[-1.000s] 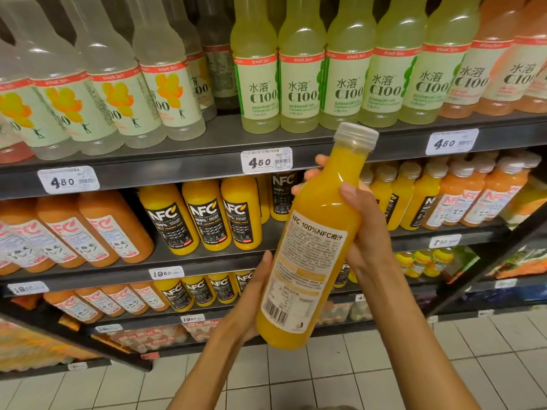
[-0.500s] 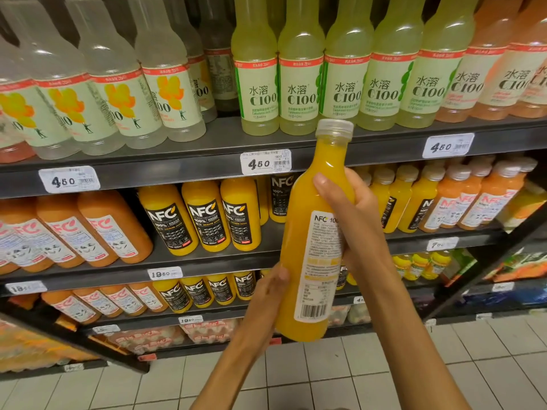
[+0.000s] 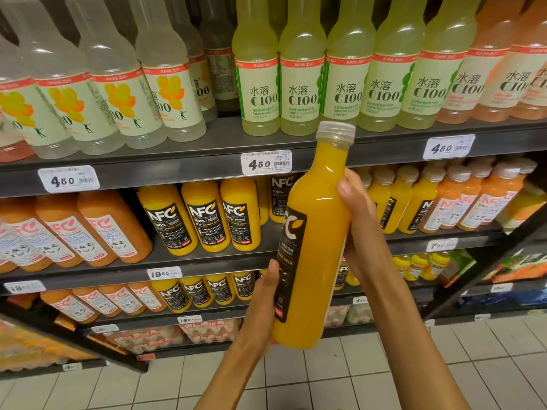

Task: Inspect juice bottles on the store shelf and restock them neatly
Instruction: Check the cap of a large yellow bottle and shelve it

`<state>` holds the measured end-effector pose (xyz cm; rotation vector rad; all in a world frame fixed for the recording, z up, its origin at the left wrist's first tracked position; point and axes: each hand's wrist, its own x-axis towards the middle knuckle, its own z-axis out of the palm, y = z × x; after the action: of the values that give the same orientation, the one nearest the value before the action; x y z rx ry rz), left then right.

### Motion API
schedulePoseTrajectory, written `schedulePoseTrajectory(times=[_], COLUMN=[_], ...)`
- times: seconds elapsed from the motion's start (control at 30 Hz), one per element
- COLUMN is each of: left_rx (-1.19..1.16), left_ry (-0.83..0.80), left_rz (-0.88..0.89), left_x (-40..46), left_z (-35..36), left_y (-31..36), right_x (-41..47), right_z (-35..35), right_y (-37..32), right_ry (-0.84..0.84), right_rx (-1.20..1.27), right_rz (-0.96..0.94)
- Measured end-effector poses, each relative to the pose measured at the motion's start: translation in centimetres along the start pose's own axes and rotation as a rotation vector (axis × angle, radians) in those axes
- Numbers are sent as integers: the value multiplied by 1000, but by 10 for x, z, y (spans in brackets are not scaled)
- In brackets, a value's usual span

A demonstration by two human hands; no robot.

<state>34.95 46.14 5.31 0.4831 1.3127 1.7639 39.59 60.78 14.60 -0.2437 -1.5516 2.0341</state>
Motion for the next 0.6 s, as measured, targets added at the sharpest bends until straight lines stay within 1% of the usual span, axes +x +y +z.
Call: schedulePoseTrajectory(times=[0.07, 0.1, 0.17, 0.23, 0.4, 0.47, 0.53, 0.6], left_rx=[91, 116, 126, 96, -20, -60, -84, -83], left_ry=[16, 38, 56, 39, -44, -77, -77, -43], left_rz=[79, 89, 74, 65, -83, -129, -146, -124], left_x=[0, 0, 0, -1, 3, 6, 10, 13], left_z=[4, 6, 6, 4, 3, 5, 4, 3], left_y=[2, 1, -2, -5, 1, 3, 2, -1], right_x=[-2, -3, -2, -1, -3, -3, -2, -1], right_z=[0, 0, -1, -5, -10, -8, -6, -8], right_y=[1, 2, 2, 1, 9, 11, 10, 6], right_ry=[41, 54, 55, 26, -104, -130, -117, -88], right_rx=[-95, -112, -93, -45, 192, 219, 176, 35], right_rz=[-16, -2, 41, 77, 95, 68, 60, 75])
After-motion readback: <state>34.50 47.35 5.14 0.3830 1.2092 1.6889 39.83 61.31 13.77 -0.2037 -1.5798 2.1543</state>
